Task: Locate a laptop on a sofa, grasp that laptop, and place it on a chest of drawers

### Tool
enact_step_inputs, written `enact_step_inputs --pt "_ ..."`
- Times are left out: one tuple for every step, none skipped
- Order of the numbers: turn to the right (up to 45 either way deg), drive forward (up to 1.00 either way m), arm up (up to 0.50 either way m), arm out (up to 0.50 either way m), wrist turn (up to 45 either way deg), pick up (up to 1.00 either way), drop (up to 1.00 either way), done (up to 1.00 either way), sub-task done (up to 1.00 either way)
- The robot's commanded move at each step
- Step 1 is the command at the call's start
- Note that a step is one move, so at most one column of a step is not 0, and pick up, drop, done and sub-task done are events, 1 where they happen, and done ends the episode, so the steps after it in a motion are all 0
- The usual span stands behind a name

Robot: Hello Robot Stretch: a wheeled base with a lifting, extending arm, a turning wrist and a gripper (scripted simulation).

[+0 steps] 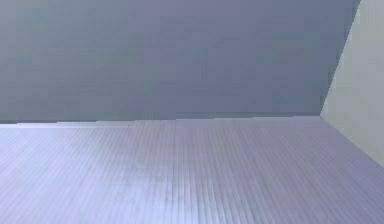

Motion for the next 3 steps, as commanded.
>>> enact_step_inputs --pt "0.0 0.75 0.0 0.0 0.0 0.0 0.0 0.0 0.0" --pt "-45.0 0.0 0.0 0.0 0.0 0.0 0.0 0.0 0.0" --pt "-12.0 0.0 0.0 0.0 0.0 0.0 0.0 0.0 0.0"
